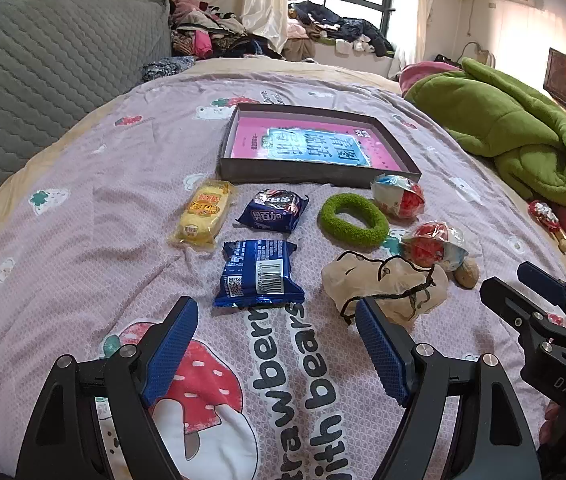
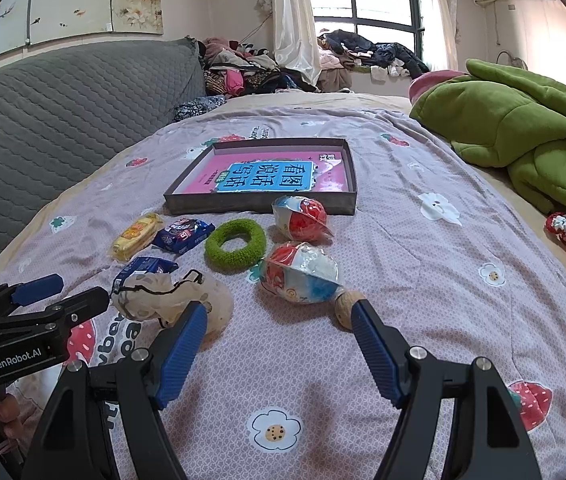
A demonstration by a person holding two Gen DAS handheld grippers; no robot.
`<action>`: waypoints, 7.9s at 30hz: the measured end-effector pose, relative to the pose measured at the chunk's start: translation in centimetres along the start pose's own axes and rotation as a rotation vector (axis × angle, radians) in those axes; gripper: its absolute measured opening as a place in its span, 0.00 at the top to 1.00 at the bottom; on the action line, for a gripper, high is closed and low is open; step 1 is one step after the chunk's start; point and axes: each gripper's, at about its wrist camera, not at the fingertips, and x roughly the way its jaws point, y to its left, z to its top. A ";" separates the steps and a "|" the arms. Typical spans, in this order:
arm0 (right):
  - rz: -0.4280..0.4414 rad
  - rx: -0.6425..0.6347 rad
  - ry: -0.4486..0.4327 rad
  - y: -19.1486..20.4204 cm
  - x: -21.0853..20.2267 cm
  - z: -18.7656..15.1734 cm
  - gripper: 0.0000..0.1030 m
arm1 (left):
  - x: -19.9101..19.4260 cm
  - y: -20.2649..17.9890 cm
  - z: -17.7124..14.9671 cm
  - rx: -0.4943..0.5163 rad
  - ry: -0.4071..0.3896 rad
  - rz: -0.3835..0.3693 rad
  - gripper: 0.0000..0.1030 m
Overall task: Organize objects
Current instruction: 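Move the left tool toward the beige plush toy with black string, then close the left gripper on the beige plush toy and lift it, then carry the plush toy with the left gripper over the pink book tray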
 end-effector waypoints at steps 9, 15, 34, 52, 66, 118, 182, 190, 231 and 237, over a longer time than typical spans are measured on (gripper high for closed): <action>0.012 -0.003 -0.006 0.0 -0.1 0.1 0.28 | 0.0 0.3 0.1 -0.013 0.004 -0.017 0.21; 0.022 -0.007 -0.017 0.1 -0.4 0.2 0.28 | 0.1 0.4 0.2 -0.016 0.004 -0.015 0.21; 0.013 -0.011 -0.033 -1.0 -1.1 1.3 0.28 | 0.6 0.3 1.0 0.002 0.012 -0.008 0.21; -0.014 -0.035 0.013 -2.9 0.0 2.7 0.28 | 0.9 -4.3 1.2 0.090 0.020 -0.087 0.21; 0.002 -0.118 0.093 -2.7 2.8 3.7 0.28 | 3.0 -6.3 1.0 0.151 0.074 -0.129 0.21; 0.224 -0.249 0.311 -4.8 12.3 6.1 0.50 | 12.2 -9.6 3.9 0.145 0.254 -0.490 0.56; 0.210 -0.163 -0.043 -1.8 3.9 14.4 0.51 | 4.3 -1.4 15.5 0.042 -0.064 -0.146 0.88; 0.214 -0.162 -0.119 -2.3 3.3 17.7 0.51 | 5.0 -0.3 18.2 0.022 -0.108 -0.117 0.88; 0.109 -0.150 0.003 -5.8 20.5 18.6 0.51 | 22.0 1.7 21.3 0.059 -0.056 0.017 0.87; 0.078 -0.170 0.062 -5.6 22.9 17.5 0.51 | 24.0 3.0 20.4 0.044 -0.002 -0.008 0.86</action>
